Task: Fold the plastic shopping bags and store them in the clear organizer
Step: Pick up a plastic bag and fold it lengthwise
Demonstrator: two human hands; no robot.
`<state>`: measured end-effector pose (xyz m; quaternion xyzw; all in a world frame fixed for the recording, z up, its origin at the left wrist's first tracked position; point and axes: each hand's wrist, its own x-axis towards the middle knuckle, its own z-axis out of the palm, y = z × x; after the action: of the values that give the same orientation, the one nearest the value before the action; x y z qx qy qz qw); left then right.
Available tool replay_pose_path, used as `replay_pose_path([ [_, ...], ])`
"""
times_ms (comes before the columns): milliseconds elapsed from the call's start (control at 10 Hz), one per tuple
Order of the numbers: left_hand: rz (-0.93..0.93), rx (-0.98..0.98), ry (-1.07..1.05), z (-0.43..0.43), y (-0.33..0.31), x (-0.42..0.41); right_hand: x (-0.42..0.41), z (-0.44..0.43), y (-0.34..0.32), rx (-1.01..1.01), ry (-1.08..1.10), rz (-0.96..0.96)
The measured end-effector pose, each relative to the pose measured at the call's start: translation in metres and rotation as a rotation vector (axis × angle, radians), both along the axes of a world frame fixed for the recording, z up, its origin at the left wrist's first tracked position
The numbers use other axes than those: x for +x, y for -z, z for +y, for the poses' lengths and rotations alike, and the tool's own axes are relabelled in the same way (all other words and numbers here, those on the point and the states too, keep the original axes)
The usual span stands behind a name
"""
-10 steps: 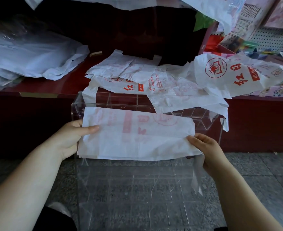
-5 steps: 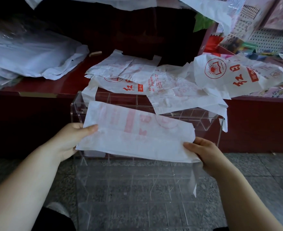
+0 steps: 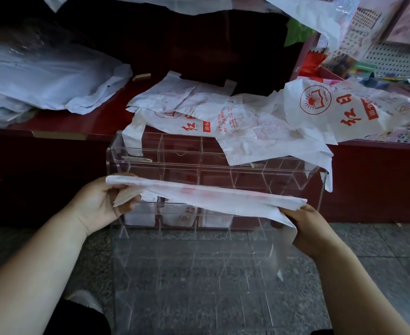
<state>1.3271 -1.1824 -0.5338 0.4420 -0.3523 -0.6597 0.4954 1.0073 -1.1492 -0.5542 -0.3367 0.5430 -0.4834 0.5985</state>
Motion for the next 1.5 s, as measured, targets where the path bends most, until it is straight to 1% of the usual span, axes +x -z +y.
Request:
replay_pose_path([
  [100,0.028,0.027,0.026,-0.002,0.0,0.003,-0.001,-0.001,0.001,-0.016,0.055,0.028],
  [200,-0.105,0.045,0.042,-0.001,-0.002,0.002,-0.003,-0.003,0.001,-0.079,0.068,0.128],
  [300,-0.377,-0.071,0.077,0.0,0.0,0.0,-0.002,-0.002,0.004,-0.088,0.084,0.141],
  [400,-0.527,-0.15,0.023,-0.003,0.003,0.002,0.001,-0.001,0.005,-0.124,-0.001,0.349],
  [500,-0.52,-0.157,-0.05,-0.004,0.002,0.006,0.002,0.0,0.006,-0.123,-0.03,0.284],
  [600,-0.506,-0.191,-0.1,-0.002,0.002,0.005,-0.001,-0.001,0.007,-0.131,-0.028,0.265],
  [700,-0.502,-0.282,-0.149,0.002,-0.004,0.001,0.003,0.001,0.006,-0.142,-0.141,0.527],
  [800,-0.557,-0.413,-0.124,0.008,-0.013,-0.006,0.009,0.004,0.002,-0.215,-0.216,0.767],
  [900,-0.671,-0.557,-0.008,0.019,-0.023,-0.021,0.02,0.009,-0.009,-0.279,-0.263,0.742],
  [1000,-0.722,-0.638,0.138,0.03,-0.026,-0.043,0.046,0.019,-0.02,-0.351,-0.425,0.499],
  [1100,-0.749,-0.688,0.229,0.036,-0.022,-0.061,0.072,0.026,-0.023,-0.388,-0.531,0.362],
  [1200,-0.74,-0.693,0.206,0.035,-0.017,-0.069,0.084,0.031,-0.016,-0.339,-0.582,0.399],
  [1300,-0.748,-0.669,0.146,0.029,-0.014,-0.066,0.085,0.033,-0.006,-0.195,-0.591,0.427],
  [1400,-0.737,-0.609,-0.042,0.019,-0.013,-0.058,0.083,0.034,-0.001,-0.129,-0.621,0.4],
  [1500,-0.443,-0.398,-0.191,0.008,-0.012,-0.049,0.082,0.033,-0.002,-0.119,-0.558,0.367],
])
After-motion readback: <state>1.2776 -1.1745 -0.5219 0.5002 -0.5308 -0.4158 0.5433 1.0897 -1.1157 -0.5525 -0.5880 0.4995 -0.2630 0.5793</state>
